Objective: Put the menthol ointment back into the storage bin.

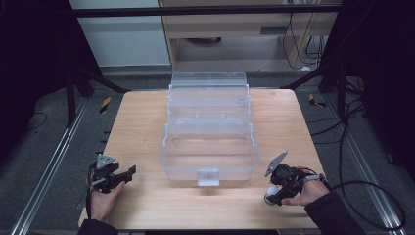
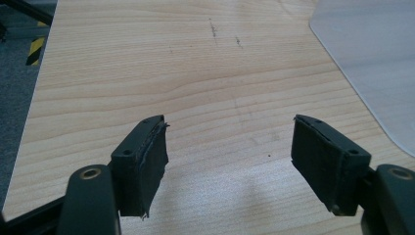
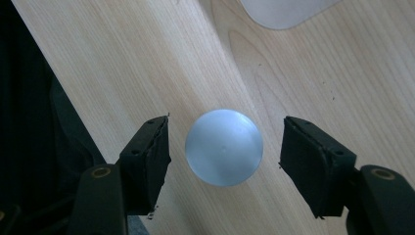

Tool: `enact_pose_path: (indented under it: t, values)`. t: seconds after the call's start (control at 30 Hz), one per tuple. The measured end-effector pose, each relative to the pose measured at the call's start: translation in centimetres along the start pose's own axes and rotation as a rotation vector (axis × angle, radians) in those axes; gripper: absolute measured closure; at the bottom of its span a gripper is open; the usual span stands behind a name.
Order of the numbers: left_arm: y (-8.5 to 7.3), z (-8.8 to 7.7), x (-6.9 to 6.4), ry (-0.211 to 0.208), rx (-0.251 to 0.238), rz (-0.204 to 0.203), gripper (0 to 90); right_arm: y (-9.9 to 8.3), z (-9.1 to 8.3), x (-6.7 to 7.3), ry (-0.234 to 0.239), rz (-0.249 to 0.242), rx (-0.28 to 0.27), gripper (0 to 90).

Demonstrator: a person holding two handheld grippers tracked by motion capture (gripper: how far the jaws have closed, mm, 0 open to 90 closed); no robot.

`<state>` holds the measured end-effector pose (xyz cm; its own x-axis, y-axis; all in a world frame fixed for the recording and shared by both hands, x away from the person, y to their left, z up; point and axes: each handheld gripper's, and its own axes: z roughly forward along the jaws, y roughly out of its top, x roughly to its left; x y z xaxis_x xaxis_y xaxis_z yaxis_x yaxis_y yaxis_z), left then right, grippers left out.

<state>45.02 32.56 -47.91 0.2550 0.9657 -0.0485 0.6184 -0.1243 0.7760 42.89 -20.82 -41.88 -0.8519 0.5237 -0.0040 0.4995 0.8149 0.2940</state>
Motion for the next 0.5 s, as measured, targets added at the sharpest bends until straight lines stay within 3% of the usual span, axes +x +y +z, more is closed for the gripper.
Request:
enact_pose_path:
  t: [0.5]
  values:
    - [0.0,0.0,0.0,-0.001,0.005,0.001,29.2,0.1,1.2,0.0,0.008,-0.020,0.057,44.2]
